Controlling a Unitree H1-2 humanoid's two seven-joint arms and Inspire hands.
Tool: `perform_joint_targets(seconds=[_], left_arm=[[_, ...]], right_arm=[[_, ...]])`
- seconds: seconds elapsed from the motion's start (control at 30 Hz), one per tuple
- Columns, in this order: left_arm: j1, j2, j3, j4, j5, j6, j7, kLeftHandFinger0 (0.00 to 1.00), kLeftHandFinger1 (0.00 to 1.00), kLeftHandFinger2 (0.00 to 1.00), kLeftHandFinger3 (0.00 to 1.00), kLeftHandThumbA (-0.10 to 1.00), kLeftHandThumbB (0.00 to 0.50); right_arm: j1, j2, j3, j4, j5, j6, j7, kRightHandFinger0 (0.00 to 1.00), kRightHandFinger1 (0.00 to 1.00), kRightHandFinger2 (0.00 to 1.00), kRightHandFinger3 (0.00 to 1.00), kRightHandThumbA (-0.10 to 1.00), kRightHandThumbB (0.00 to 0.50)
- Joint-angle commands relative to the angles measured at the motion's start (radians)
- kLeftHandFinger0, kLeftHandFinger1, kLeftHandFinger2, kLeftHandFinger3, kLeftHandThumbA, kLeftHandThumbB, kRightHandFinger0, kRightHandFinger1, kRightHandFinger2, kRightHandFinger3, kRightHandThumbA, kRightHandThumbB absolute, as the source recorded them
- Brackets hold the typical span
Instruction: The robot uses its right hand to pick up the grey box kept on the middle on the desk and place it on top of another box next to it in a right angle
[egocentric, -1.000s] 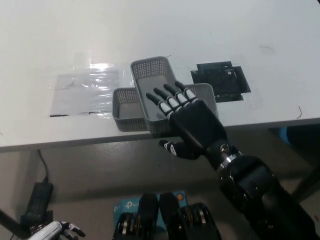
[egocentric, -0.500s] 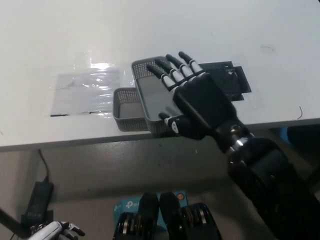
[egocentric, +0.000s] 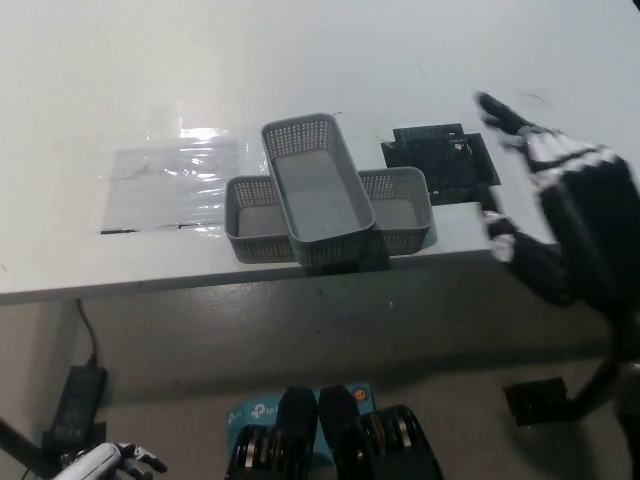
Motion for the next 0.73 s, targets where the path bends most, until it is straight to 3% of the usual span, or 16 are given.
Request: perform_joint_targets(seconds=[0.0,0.2,0.27,0.37,0.47,0.53,0.7], left_arm=[[0.001,0.016,0.019,-0.025,-0.002,-0.008,0.009,0.44,0.47,0.61,0.65,0.31,0.336],[0.001,0.016,0.02,-0.026,-0.001,-0.007,0.011,0.45,0.47,0.61,0.66,0.29,0.329],[0.0,0.016,0.02,-0.024,0.001,-0.014,0.012,0.47,0.49,0.61,0.67,0.28,0.328],[-0.002,0.014,0.021,-0.021,-0.003,-0.002,0.007,0.45,0.46,0.59,0.67,0.29,0.328],[-0.002,0.016,0.02,-0.018,-0.001,-0.014,0.009,0.4,0.43,0.57,0.66,0.29,0.328],[-0.008,0.014,0.023,-0.013,-0.002,-0.019,0.012,0.38,0.42,0.55,0.65,0.28,0.331],[-0.008,0.012,0.02,-0.017,0.0,-0.008,0.008,0.38,0.41,0.53,0.66,0.28,0.325]], right_arm=[[0.078,0.037,-0.084,0.035,0.131,-0.023,-0.137,0.01,0.15,0.39,0.86,0.27,0.158],[0.186,0.089,-0.136,0.135,0.186,-0.068,-0.233,0.03,0.16,0.38,0.88,0.19,0.167],[0.236,0.128,-0.165,0.213,0.229,-0.081,-0.285,0.11,0.18,0.39,0.9,0.2,0.178],[0.265,0.15,-0.183,0.297,0.232,-0.101,-0.337,0.13,0.19,0.38,0.91,0.17,0.167],[0.272,0.159,-0.198,0.361,0.252,-0.1,-0.361,0.13,0.18,0.37,0.91,0.16,0.163],[0.265,0.182,-0.231,0.463,0.333,-0.099,-0.376,0.1,0.17,0.36,0.88,0.09,0.161],[0.262,0.224,-0.279,0.589,0.435,-0.095,-0.397,0.09,0.18,0.36,0.86,0.07,0.159]])
